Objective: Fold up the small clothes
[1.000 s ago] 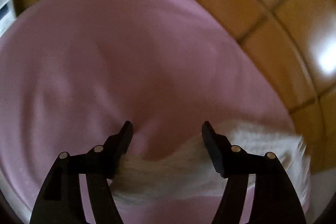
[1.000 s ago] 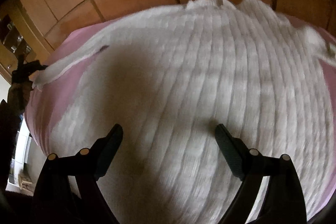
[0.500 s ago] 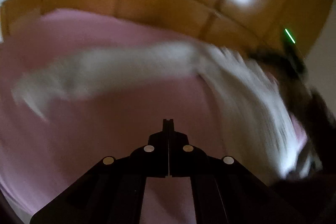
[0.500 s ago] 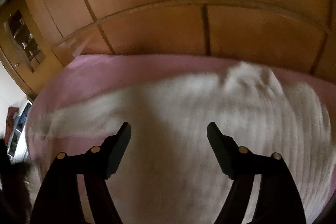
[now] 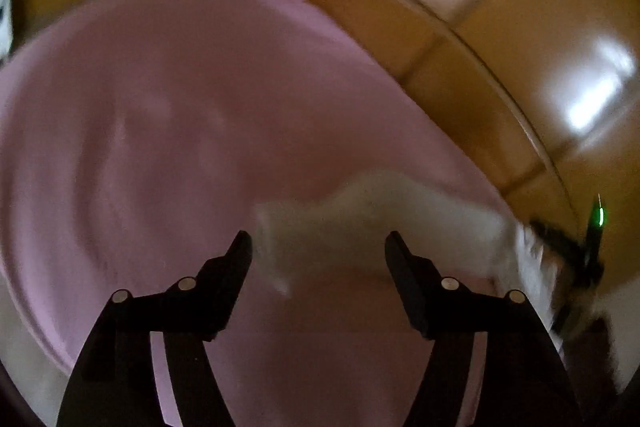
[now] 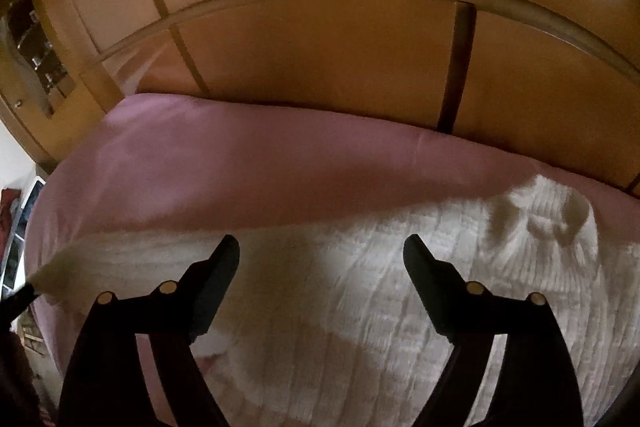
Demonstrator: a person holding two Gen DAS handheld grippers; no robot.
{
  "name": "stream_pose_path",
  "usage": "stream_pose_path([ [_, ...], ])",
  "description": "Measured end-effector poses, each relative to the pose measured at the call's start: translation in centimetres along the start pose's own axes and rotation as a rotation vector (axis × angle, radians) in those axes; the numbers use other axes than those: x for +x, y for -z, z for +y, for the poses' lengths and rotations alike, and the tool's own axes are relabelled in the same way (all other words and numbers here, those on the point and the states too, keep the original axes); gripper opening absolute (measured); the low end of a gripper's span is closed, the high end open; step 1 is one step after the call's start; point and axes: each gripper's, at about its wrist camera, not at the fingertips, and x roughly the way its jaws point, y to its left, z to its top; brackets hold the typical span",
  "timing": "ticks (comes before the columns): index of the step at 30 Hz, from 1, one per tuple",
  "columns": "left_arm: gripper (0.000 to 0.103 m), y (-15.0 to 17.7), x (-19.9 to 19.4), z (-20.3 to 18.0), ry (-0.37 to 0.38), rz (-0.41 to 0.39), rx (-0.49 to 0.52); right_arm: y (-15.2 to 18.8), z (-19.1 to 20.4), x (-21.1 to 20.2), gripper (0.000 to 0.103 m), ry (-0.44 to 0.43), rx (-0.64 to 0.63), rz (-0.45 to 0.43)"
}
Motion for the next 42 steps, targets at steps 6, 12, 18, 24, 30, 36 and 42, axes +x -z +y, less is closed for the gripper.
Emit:
stream_pose_path([
  [6,0.067,-1.1,2.9,0.1,0.071,0.109,-0.046,-1.8,0.3,3.0,0.094,-0.003,-0.065,0.081],
  [12,0.015,1.0,3.5,-4.6,-0.094,0.023,0.211,0.9,-0.5,4.6,0.059,0.034,-0.174,0.189],
  [18,0.015,4.9,-3.2,-10.8,-0.095,-0.213,0.510,5.9,-1.3,-1.2,0.000,0.013,-0.233,0.079],
  [24,0.015,16.0,-3.8,-14.1,-0.034,-0.059,0.805,12.0,-3.9,-3.0,0.000,-0.045,-0.171,0.092],
  [30,0.020,21.3,-1.9,-12.4,0.029,0.130,0.749,13.0,-7.0,-4.8,0.000,-0.093,-0.034,0.081],
  [36,0.044,20.3,-4.8,-11.2,0.044,0.063,0.640,14.2,-8.1,-6.5,0.019,-0.117,0.014,0.061],
  [42,0.067,20.1,-4.4,-16.1,0.092,-0.028,0.788,15.7,-6.8,-7.5,0.060,-0.096,-0.040,0.052],
])
